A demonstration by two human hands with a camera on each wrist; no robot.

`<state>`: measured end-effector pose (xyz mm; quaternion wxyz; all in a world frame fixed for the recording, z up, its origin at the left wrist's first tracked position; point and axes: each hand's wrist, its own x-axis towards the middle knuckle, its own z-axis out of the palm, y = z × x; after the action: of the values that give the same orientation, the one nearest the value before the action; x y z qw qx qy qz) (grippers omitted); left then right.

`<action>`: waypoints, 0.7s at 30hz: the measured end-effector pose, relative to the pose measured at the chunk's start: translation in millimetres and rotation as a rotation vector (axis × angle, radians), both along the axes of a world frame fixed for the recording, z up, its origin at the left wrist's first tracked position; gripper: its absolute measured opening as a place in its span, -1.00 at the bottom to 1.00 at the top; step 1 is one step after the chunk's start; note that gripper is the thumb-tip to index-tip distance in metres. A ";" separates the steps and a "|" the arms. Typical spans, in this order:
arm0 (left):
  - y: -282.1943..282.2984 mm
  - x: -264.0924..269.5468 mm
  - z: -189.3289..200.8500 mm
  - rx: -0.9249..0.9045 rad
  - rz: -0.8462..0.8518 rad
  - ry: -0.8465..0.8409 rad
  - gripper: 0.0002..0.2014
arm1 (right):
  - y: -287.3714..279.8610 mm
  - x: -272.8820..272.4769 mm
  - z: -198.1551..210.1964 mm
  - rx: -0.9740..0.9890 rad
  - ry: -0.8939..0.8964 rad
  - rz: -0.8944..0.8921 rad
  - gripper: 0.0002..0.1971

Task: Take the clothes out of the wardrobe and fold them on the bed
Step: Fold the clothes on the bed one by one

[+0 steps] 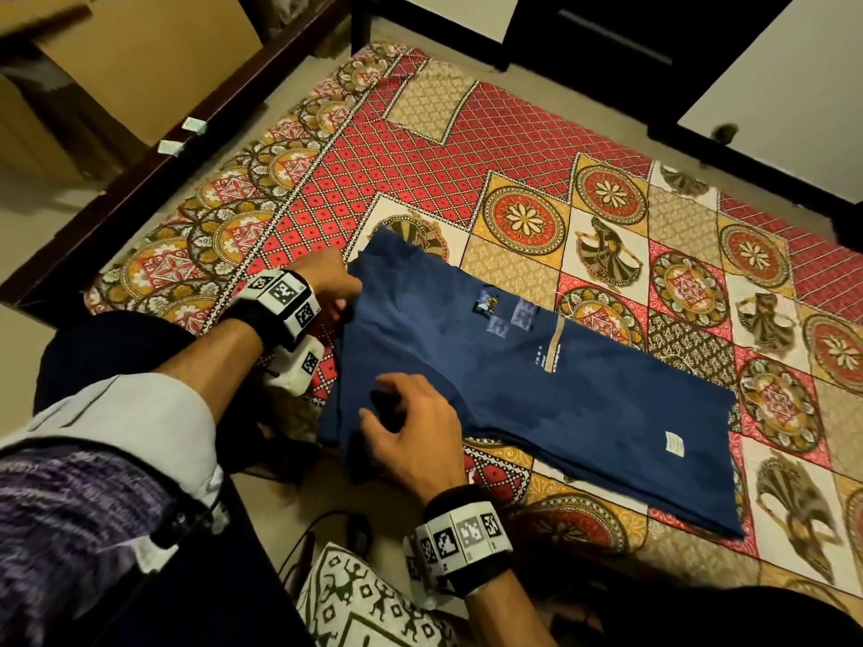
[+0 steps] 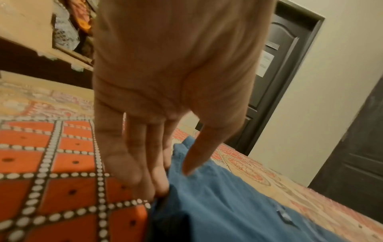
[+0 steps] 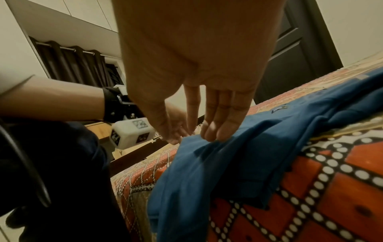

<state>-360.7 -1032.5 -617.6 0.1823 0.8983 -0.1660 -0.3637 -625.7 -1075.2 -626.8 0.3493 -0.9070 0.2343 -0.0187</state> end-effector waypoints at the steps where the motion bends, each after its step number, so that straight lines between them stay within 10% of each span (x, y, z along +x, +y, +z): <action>1: -3.1 1.9 -3.1 -0.068 0.070 -0.010 -0.81 | 3.0 1.8 -1.4 0.015 0.032 0.051 -0.47; 6: -11.4 0.6 -25.1 -0.164 0.182 -0.102 -0.69 | 20.9 5.2 -10.6 -0.125 0.174 0.243 -0.39; 21: -22.2 0.2 -32.2 -0.337 0.379 -0.171 -0.76 | 35.8 19.2 -20.5 -0.208 0.144 0.076 -0.51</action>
<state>-360.6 -1054.7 -649.8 0.3792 0.8979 -0.0677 -0.2129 -606.5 -1039.4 -647.3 0.2360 -0.9456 0.2212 0.0353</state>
